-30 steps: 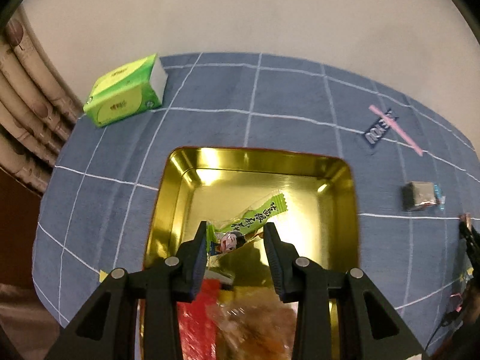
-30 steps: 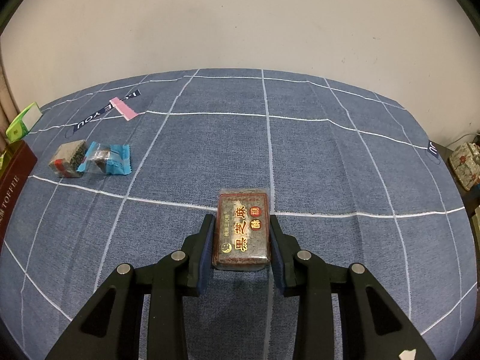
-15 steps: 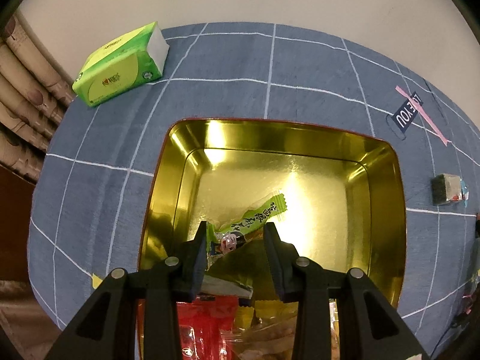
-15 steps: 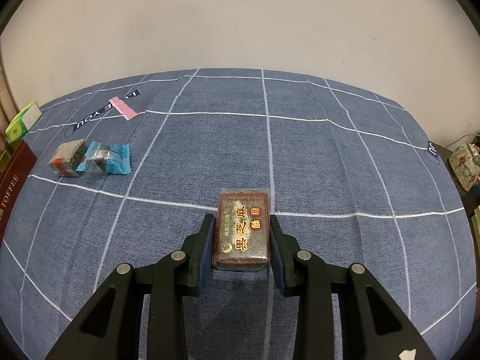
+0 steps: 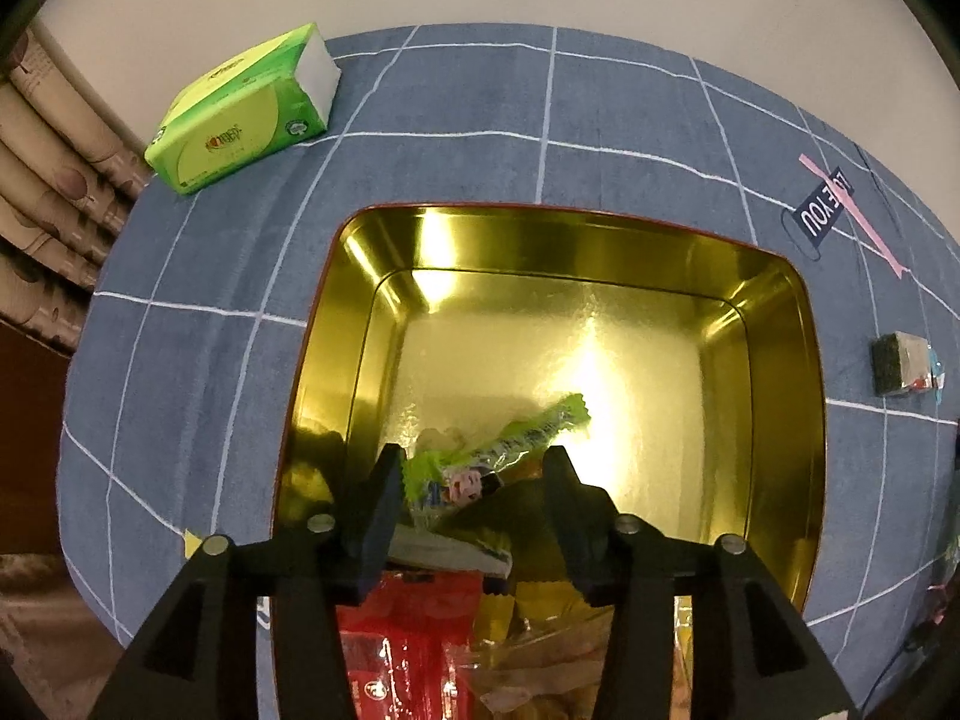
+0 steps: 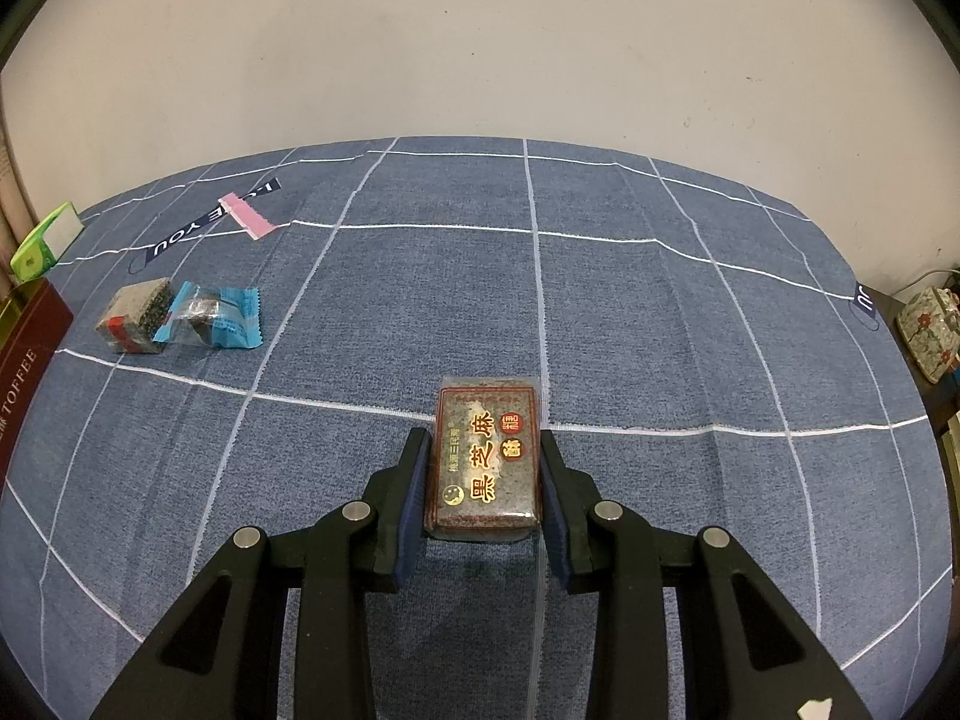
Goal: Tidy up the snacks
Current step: 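Lower the green candy stick into the gold tin and open the left tool, then carry the brown cake box with the right tool into the gold tin and release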
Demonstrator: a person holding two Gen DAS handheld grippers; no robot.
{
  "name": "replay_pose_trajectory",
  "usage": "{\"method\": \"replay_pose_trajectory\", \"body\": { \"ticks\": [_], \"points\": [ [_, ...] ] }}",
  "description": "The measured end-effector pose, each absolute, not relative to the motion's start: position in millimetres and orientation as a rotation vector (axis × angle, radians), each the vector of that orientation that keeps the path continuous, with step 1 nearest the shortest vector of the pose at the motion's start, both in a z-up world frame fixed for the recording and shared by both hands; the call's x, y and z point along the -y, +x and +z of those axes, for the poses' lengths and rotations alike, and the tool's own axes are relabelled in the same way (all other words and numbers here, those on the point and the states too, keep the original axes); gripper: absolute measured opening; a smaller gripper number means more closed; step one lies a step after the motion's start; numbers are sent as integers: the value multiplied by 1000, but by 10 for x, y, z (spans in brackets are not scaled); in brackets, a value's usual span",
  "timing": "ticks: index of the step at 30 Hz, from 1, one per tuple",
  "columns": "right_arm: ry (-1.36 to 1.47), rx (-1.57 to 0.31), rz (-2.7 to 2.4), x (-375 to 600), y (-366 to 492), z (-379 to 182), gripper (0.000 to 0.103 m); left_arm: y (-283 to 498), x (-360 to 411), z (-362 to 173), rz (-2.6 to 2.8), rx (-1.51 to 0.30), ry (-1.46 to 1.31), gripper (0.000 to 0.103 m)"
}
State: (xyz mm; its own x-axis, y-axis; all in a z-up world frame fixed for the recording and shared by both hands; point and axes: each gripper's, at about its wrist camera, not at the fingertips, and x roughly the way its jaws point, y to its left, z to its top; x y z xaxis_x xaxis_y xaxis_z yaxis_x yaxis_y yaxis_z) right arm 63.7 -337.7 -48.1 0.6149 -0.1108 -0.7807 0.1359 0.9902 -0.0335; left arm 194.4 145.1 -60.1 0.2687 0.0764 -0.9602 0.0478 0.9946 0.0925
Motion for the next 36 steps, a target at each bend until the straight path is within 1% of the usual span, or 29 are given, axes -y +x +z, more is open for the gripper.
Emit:
{"method": "replay_pose_trajectory", "body": {
  "ticks": [6, 15, 23, 31, 36],
  "points": [
    [25, -898, -144, 3380, 636, -481, 32, 1849, -1533, -528, 17, -1290, 77, 51],
    [4, -898, -153, 3369, 635, -475, 32, 1553, -1490, -195, -37, -1222, 47, 51],
    [-22, -897, -165, 3357, 644, -465, 30, 1031, -1585, 176, -18, -1077, 46, 51],
    [-24, -916, -196, 3334, 679, -462, 29, 710, -1948, 223, 131, -1010, 41, 51],
    [-58, -949, -248, 3251, 721, -451, 28, 587, -2050, 137, 161, -1019, 15, 51]
  ]
}}
